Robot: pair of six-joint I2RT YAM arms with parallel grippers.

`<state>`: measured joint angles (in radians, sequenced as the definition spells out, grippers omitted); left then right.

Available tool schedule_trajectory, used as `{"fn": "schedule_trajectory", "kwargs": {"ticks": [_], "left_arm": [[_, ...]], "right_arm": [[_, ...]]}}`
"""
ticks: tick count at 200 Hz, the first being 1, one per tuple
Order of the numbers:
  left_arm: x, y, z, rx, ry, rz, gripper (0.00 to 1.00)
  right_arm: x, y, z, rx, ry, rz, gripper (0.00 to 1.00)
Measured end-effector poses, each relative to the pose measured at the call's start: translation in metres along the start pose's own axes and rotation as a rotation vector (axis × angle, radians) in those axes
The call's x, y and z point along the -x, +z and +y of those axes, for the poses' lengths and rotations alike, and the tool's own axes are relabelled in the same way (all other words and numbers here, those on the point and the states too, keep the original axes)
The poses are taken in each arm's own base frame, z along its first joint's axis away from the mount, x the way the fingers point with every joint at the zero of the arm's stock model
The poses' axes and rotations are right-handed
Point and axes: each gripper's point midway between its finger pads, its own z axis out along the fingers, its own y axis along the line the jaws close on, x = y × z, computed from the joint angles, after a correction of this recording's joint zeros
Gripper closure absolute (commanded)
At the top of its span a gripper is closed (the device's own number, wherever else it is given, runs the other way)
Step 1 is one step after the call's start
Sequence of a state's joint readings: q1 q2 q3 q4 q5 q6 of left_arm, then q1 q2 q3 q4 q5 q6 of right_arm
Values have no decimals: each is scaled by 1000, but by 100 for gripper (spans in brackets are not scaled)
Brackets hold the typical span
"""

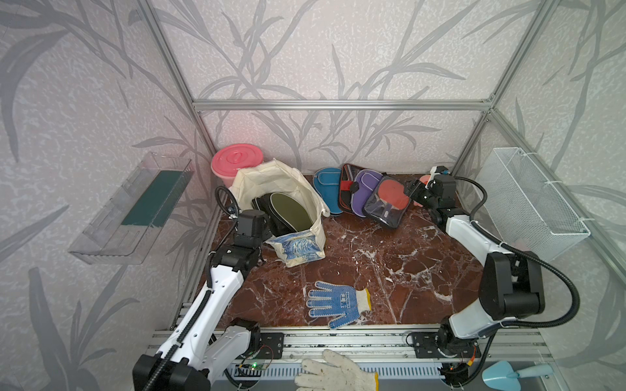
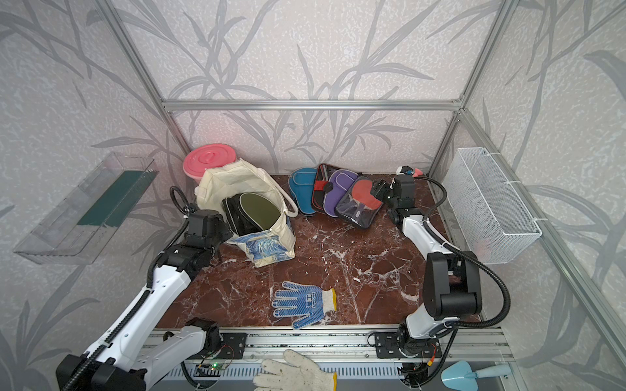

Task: Remove the ping pong set from the canvas bag
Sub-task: Place the ping pong set at the ping pong set, then pick up the ping pong set from the canvas bag.

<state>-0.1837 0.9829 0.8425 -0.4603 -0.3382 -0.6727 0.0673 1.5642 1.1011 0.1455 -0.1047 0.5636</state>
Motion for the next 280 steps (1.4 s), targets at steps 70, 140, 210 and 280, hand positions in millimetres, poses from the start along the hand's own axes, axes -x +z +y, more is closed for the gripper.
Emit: {"fn": "schedule_trajectory", "kwargs": {"ticks": [70, 140, 210, 280], "left_arm": [[-1, -2, -3, -19, -3, 7, 100], [-2, -4, -7, -58, -13, 12, 100], [-6, -8, -8, -93, -22, 13, 100], [-3, -26, -12, -193, -97, -15, 1]], "right_arm": [[11, -51, 153, 275, -296, 10, 1], [-68, -111, 304, 602, -582, 176, 1], [-195, -92, 309, 600, -703, 480, 27], [-219, -67, 294, 536, -688, 541, 100]]}}
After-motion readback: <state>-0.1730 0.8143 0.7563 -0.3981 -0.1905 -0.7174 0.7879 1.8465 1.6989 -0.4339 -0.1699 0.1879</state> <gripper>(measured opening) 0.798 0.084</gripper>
